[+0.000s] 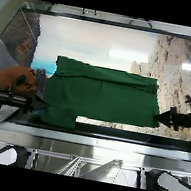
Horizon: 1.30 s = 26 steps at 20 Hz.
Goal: Fold the shirts.
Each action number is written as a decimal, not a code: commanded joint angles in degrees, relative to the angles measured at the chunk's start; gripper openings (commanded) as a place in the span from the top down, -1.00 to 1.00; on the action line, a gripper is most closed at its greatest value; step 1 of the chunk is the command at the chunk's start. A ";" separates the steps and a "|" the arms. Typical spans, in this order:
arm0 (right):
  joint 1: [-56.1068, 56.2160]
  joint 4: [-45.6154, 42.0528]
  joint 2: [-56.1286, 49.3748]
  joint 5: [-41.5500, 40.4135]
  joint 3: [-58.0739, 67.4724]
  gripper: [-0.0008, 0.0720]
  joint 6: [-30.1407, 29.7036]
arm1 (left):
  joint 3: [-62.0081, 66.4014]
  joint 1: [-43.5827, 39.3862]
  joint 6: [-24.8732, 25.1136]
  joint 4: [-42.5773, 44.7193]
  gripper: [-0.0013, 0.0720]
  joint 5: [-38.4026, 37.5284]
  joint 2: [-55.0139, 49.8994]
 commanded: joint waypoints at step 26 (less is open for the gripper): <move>6.03 26.75 -8.87 -34.64 6.08 0.91 -15.30 | 61.18 -18.64 -5.27 -0.61 0.90 5.66 -41.68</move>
